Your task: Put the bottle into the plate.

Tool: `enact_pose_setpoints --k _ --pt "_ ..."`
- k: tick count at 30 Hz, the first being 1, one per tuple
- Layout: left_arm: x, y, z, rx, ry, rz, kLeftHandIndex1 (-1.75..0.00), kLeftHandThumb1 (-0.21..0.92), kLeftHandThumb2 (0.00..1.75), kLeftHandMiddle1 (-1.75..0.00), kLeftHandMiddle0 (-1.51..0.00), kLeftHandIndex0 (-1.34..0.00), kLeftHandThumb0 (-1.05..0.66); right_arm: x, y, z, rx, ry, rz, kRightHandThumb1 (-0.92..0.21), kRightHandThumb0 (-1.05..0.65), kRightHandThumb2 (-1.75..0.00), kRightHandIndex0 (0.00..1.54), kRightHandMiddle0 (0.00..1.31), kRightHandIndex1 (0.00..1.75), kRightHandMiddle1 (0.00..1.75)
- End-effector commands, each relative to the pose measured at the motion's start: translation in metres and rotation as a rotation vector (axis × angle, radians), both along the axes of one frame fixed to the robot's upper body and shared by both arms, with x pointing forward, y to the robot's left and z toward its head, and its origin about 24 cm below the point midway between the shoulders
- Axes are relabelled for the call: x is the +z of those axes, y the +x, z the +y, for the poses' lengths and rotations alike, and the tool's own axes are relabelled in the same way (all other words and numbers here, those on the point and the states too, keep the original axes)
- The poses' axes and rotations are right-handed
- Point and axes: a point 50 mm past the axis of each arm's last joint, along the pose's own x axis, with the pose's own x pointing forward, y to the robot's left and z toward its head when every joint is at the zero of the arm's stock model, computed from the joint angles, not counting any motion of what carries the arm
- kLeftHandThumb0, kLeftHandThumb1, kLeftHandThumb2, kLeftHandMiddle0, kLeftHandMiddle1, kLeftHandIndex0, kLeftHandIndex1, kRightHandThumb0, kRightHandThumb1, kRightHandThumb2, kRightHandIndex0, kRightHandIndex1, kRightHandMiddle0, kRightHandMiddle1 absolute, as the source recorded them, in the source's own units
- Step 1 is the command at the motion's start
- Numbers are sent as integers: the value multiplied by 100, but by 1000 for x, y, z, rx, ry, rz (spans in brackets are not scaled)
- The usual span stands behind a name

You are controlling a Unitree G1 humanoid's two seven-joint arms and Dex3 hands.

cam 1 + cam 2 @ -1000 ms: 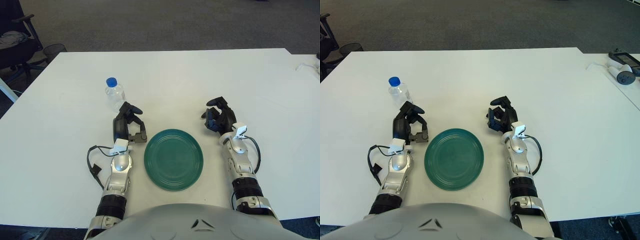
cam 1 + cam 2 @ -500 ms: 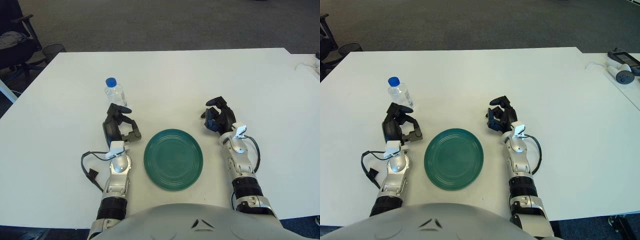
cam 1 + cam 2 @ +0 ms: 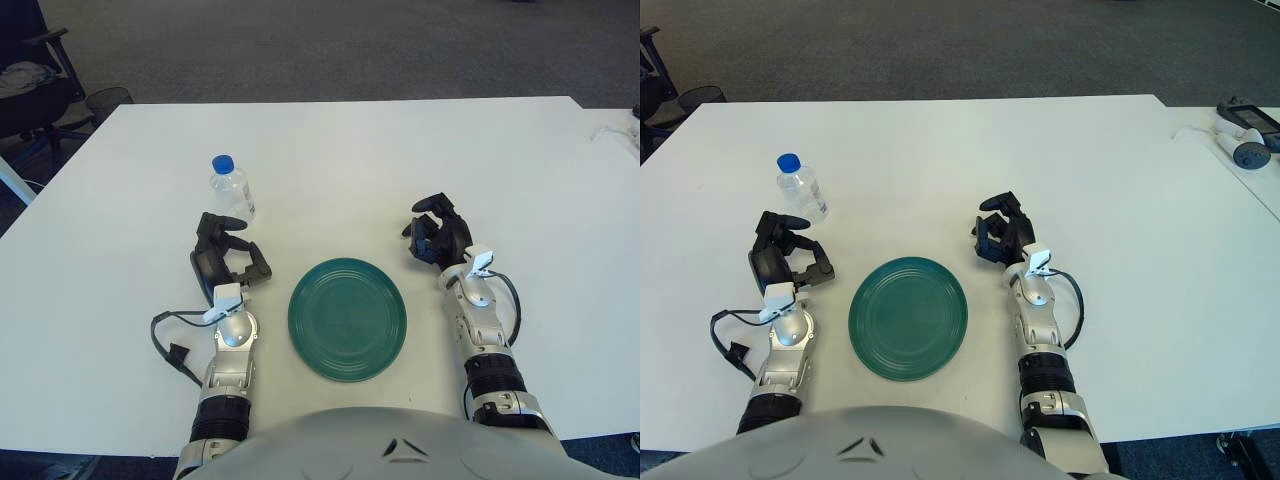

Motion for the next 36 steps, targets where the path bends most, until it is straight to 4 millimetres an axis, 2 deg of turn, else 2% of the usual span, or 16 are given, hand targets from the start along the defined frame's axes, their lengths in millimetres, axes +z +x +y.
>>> enact_pose_setpoints --k 1,10,13,15,16,18,20,21,22,24,27,28,31,32,33,36 --pt "-3 -3 2 27 16 21 -175 -9 174 -166 -94 -69 0 -17 -7 -3 -3 4 87 -50 0 -105 55 28 164 168" --pt "-4 -3 2 96 -4 19 -175 -1 166 -166 -89 -63 0 -18 -7 -5 2 -13 87 -51 0 -105 56 27 163 169" --pt "-7 -2 3 117 -26 31 -171 4 161 -172 -83 -60 -1 -18 -7 -5 4 -16 90 -51 0 -105 56 27 163 169" --pt "-9 -2 3 125 -37 42 -163 17 145 -173 -73 -55 -1 -18 -7 -6 3 -18 90 -51 0 -105 56 27 163 169" --pt "-10 -2 3 131 -41 53 -162 20 141 -174 -70 -54 -1 -18 -7 -6 4 -19 90 -51 0 -105 56 27 163 169" --pt "-11 -2 2 139 -42 79 -156 36 121 -174 -58 -48 -1 -19 -7 -5 4 -19 90 -51 0 -105 55 27 164 169" --pt "-12 -2 2 142 -42 107 -163 51 102 -174 -36 -43 -20 -19 -7 -5 4 -19 89 -51 0 -105 55 27 164 169" --pt "-12 -2 2 143 -41 118 -167 59 81 -175 -23 -29 -40 -19 -7 -5 5 -18 89 -51 0 -105 55 27 164 169" --pt "-14 -1 1 139 -39 144 -169 64 71 -175 -18 -23 -47 -19 -7 -5 4 -18 87 -51 0 -105 55 28 164 169" --pt "-16 -1 1 133 -34 182 -167 77 43 -157 -8 -9 -71 -19 -7 -5 3 -18 85 -49 0 -106 56 29 162 169" --pt "-16 -1 1 127 -30 209 -155 87 24 -136 -2 -3 -85 -19 -7 -5 0 -19 83 -49 0 -107 55 31 163 169" --pt "-17 0 1 123 -27 215 -153 88 22 -133 -2 -2 -87 -19 -7 -5 -1 -19 82 -48 0 -107 55 31 163 168" --pt "-17 0 2 116 -20 226 -125 91 16 -109 0 -1 -97 -19 -7 -5 -3 -20 81 -48 0 -108 54 33 166 166" --pt "-18 1 3 115 -17 231 -121 91 15 -106 0 0 -98 -19 -7 -5 -4 -20 81 -48 0 -108 53 33 166 166" --pt "-19 1 4 114 -15 234 -107 92 15 -98 0 0 -100 -19 -7 -5 -4 -21 81 -48 0 -108 53 34 167 165" --pt "-23 2 7 109 -13 252 -81 92 14 -83 0 0 -103 -19 -7 -4 -4 -22 81 -47 -1 -109 51 36 171 163"
